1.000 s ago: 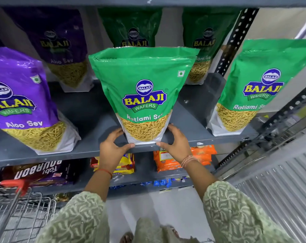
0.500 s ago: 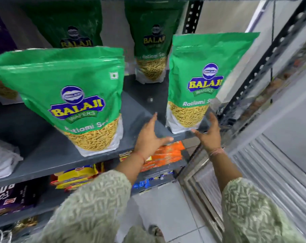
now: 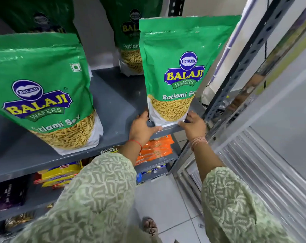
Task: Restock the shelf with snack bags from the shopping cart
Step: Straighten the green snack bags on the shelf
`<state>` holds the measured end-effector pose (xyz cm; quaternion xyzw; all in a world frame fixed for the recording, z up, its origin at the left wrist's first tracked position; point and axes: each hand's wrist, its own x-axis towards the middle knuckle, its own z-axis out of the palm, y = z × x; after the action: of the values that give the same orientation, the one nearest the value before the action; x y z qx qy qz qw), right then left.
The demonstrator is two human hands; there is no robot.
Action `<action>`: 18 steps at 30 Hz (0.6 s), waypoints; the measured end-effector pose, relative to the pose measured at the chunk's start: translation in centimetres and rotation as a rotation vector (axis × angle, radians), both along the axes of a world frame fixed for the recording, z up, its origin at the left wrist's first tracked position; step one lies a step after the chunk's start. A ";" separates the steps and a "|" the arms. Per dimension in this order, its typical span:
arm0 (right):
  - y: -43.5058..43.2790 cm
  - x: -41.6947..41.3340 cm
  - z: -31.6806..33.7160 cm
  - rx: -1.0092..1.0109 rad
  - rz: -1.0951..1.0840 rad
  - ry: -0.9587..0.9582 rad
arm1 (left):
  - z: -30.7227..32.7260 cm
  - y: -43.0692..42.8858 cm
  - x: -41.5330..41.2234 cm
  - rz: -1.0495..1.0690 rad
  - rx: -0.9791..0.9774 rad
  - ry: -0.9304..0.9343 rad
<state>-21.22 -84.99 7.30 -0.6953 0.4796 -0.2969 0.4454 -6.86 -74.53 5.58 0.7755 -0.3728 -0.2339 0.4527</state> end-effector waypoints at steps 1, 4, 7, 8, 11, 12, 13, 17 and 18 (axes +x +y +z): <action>0.0 -0.1 0.0 -0.009 0.021 0.007 | 0.0 0.0 0.1 -0.010 0.004 -0.001; 0.8 -0.1 -0.3 0.016 0.012 -0.028 | 0.5 0.5 0.0 -0.051 -0.030 0.071; 4.6 0.1 -0.5 -0.090 -0.156 -0.070 | 1.5 3.8 -0.3 0.013 -0.134 0.142; 6.5 0.4 -0.7 -0.201 -0.157 -0.066 | 1.7 5.7 -0.3 0.034 -0.156 0.100; 13.7 2.5 -1.1 -0.419 0.010 -0.086 | 1.7 12.8 0.1 0.088 -0.238 -0.028; 15.9 3.4 -1.3 -0.426 0.063 -0.109 | 1.5 15.1 0.4 0.123 -0.258 -0.062; 18.4 4.7 -1.4 -0.417 0.118 -0.140 | 1.2 17.8 1.1 0.171 -0.274 -0.086; 27.7 10.8 -1.3 -0.360 0.350 -0.247 | 0.0 28.7 6.0 0.386 -0.319 -0.051; 30.2 12.6 -1.2 -0.335 0.413 -0.260 | -0.3 31.6 7.7 0.438 -0.320 -0.043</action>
<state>-8.64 -54.83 6.15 -0.7980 0.2114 -0.3616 0.4333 0.80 -42.90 5.32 0.7610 -0.2379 -0.0517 0.6013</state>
